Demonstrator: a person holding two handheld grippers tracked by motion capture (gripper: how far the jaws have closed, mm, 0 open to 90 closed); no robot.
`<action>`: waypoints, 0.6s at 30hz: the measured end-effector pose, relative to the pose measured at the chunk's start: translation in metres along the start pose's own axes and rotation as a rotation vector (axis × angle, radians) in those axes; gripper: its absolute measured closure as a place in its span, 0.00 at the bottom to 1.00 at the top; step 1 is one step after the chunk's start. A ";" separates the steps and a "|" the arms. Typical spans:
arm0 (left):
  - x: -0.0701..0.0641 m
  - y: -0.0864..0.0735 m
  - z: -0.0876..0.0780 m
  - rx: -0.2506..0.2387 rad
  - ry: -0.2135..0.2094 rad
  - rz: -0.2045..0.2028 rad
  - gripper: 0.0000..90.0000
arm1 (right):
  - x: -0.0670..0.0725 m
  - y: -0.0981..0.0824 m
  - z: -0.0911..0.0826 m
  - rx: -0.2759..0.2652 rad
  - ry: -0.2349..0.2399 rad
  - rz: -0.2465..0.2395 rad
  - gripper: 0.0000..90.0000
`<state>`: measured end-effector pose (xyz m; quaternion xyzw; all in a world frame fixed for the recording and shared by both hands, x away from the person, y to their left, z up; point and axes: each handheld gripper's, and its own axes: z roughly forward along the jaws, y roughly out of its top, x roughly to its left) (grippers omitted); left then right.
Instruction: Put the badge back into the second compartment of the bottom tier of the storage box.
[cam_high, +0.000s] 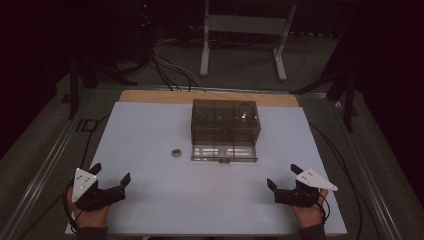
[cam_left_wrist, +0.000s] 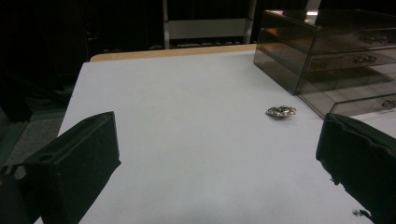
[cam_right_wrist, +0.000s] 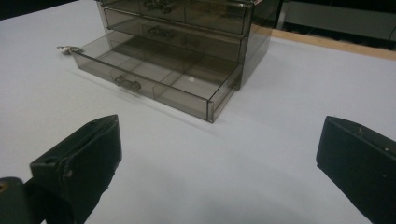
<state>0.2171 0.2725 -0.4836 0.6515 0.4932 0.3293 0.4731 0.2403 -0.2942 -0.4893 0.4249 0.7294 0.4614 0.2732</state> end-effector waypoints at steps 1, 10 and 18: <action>0.000 0.000 0.000 0.000 0.004 -0.001 0.00 | 0.000 0.000 0.000 -0.001 -0.001 0.002 0.01; -0.002 0.001 0.000 0.011 0.003 0.009 0.00 | 0.002 -0.001 -0.002 0.003 -0.041 -0.023 0.01; -0.004 0.006 -0.003 -0.003 0.049 0.037 0.00 | 0.002 -0.001 -0.002 -0.001 -0.056 -0.029 0.01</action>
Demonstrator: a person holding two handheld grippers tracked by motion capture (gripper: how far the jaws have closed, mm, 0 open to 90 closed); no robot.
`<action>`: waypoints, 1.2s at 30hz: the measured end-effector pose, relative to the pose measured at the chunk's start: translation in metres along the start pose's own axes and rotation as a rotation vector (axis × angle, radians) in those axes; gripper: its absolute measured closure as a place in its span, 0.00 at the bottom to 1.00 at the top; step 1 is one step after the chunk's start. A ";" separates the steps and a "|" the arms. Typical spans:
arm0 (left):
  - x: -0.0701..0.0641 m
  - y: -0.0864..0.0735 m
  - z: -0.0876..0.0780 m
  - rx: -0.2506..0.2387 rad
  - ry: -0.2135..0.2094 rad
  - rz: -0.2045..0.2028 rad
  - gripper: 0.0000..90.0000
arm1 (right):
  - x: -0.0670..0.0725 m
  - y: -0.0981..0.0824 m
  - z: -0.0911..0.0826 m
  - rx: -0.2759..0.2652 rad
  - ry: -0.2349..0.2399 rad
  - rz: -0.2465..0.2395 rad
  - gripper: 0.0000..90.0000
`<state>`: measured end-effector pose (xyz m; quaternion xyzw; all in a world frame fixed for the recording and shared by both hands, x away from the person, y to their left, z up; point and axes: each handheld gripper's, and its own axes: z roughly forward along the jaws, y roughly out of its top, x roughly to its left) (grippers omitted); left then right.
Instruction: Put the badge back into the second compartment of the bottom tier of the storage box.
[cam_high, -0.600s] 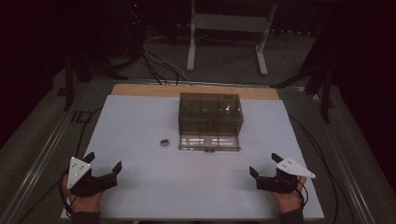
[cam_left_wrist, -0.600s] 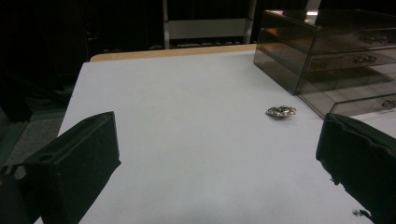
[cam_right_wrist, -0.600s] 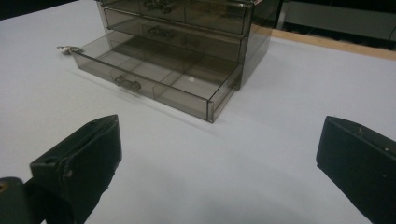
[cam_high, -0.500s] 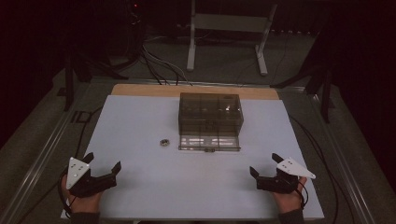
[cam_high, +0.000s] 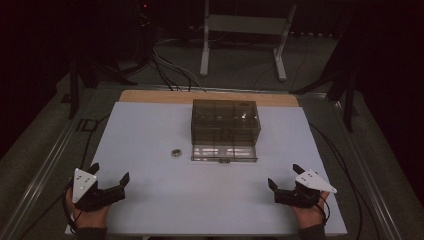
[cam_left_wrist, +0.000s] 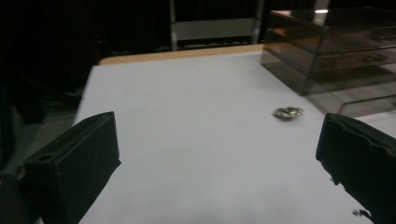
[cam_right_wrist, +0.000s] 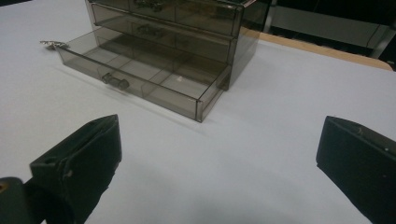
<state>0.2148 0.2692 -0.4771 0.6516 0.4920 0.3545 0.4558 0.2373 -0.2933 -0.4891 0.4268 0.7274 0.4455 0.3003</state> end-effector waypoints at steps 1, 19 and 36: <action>0.000 0.001 0.000 -0.002 0.003 0.001 0.00 | 0.000 0.000 0.000 0.000 -0.005 -0.001 0.01; -0.017 0.040 0.022 0.016 -0.086 0.044 0.00 | 0.000 -0.003 -0.003 -0.014 -0.029 0.017 0.01; -0.036 0.061 0.062 0.014 -0.140 0.063 0.01 | 0.000 -0.004 -0.003 -0.017 -0.028 0.029 0.01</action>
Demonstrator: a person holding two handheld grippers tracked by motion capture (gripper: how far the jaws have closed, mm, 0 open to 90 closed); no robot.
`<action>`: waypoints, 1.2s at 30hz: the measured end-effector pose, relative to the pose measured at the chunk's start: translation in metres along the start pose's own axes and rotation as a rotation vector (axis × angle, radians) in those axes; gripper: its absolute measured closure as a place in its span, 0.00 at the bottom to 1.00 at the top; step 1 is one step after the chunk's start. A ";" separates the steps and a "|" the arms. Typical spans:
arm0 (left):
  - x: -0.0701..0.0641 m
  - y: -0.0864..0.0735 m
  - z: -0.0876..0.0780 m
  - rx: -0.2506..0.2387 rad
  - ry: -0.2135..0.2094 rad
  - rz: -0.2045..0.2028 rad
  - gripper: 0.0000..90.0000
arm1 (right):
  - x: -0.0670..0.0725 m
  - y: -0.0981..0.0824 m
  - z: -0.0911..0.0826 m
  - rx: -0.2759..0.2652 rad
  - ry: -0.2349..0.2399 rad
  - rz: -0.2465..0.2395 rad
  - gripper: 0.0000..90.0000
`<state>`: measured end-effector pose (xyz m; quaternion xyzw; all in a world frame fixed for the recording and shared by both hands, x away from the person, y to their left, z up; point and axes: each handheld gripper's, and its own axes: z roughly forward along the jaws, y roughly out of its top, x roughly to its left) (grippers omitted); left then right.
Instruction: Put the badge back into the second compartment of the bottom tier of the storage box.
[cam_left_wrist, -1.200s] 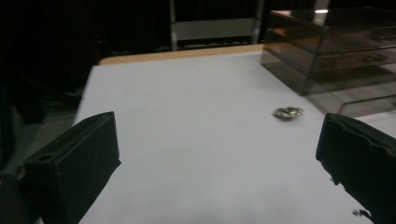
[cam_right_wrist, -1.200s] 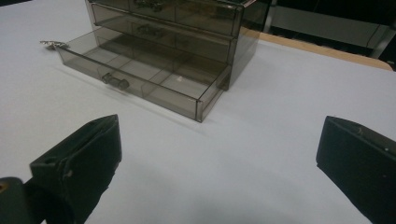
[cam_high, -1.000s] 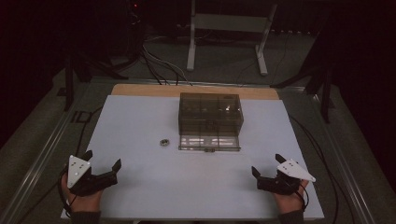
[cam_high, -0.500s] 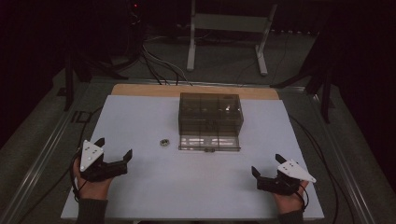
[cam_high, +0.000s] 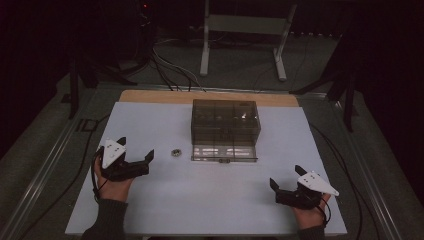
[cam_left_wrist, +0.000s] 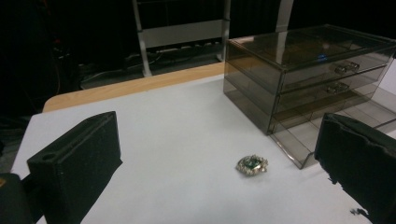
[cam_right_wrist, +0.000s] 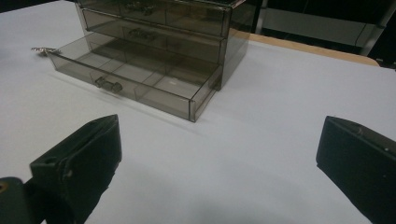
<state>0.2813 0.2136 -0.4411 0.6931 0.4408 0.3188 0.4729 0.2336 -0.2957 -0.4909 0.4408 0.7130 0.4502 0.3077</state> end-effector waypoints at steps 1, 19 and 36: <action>-0.001 0.001 0.002 0.001 -0.005 0.001 0.01 | 0.000 0.000 0.000 0.000 -0.001 0.003 0.01; -0.010 0.010 0.039 0.041 -0.045 0.005 0.01 | -0.003 -0.001 -0.001 0.001 -0.001 0.014 0.01; -0.018 0.001 0.071 0.124 -0.099 0.018 0.01 | -0.005 -0.001 0.000 0.002 0.000 0.021 0.01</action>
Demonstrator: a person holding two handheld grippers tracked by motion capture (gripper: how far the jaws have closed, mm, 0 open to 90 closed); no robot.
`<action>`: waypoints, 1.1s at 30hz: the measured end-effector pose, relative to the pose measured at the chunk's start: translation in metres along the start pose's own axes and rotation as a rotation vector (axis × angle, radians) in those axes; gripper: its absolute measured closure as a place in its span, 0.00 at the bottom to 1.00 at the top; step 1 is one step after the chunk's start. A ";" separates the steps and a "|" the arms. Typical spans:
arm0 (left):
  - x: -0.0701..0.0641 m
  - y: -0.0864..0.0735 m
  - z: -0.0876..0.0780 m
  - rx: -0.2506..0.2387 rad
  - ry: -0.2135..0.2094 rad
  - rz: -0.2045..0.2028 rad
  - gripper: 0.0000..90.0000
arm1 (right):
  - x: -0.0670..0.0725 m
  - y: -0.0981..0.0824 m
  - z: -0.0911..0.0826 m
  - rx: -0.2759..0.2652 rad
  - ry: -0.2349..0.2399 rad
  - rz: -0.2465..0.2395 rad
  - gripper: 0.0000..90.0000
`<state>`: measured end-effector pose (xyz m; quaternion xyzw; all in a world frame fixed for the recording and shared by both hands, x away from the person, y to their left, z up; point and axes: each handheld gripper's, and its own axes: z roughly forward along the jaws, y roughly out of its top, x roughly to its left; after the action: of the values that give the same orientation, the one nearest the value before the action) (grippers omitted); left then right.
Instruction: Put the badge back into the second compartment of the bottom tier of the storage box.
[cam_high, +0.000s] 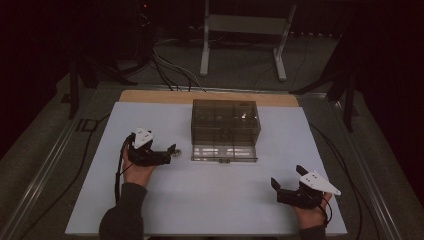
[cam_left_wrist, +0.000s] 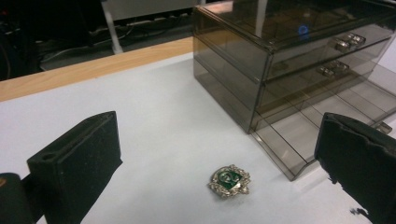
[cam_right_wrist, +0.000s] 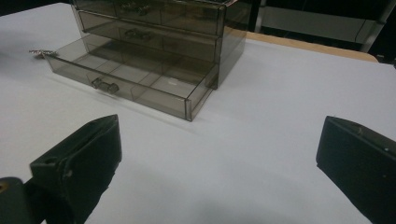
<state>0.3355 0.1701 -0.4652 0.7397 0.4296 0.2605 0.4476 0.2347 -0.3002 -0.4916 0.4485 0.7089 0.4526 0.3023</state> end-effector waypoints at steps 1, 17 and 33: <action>0.000 0.000 0.001 0.000 -0.004 -0.001 0.01 | 0.000 0.000 0.000 0.000 0.000 0.000 0.01; -0.007 -0.010 0.025 0.073 -0.034 0.004 0.01 | 0.000 0.000 0.000 0.003 0.000 0.003 0.01; -0.016 -0.024 0.049 0.196 -0.084 0.021 0.23 | -0.001 0.000 0.001 0.008 -0.001 0.004 0.01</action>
<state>0.3556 0.1408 -0.5091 0.7947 0.4259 0.1906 0.3881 0.2359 -0.3003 -0.4924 0.4513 0.7098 0.4502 0.2997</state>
